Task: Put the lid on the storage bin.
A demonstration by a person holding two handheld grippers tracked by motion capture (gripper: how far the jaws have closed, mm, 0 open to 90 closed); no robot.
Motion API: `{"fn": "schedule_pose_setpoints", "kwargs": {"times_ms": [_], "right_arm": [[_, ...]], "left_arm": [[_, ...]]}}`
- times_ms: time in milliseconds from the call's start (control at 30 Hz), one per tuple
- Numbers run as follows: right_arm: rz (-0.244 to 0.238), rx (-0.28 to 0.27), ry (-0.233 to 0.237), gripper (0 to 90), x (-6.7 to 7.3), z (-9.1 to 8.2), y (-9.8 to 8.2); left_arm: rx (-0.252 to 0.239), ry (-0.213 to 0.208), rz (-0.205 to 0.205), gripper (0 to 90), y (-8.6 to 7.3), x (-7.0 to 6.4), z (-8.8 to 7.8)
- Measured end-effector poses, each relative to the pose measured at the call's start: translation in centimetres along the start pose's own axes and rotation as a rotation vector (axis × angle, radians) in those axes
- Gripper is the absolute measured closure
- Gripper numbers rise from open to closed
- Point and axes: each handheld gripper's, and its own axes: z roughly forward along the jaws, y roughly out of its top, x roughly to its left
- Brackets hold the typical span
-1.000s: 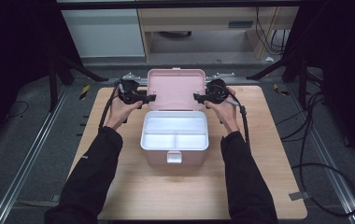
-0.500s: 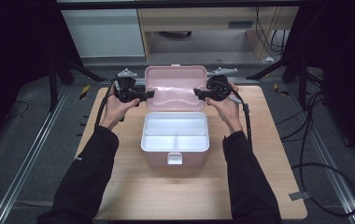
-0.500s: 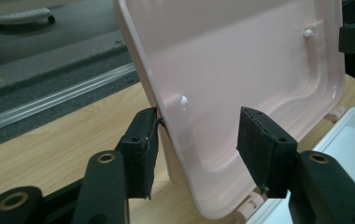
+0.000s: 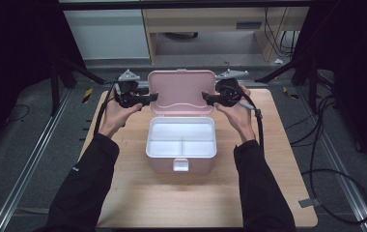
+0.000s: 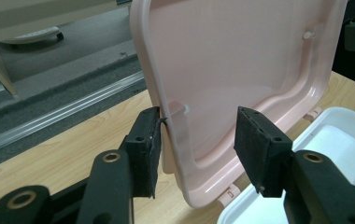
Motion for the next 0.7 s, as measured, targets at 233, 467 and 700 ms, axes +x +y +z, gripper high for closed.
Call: {"fn": "schedule_pose_setpoints", "kwargs": {"times_ms": [233,467,700], "right_arm": [[-0.029,0.005,0.002,42.8,0.8,-1.2,-0.4],[-0.036,-0.007,0.018,44.5,1.7,-2.9,-1.0],[-0.049,-0.016,0.033,49.2,2.2,-4.2,-1.9]], "left_arm": [[0.018,0.013,0.060,51.1,-0.8,-1.2,-1.1],[0.007,-0.007,0.066,56.7,-1.6,-1.7,-2.5],[0.010,-0.013,0.088,62.6,-2.2,-2.4,-3.7]]}}
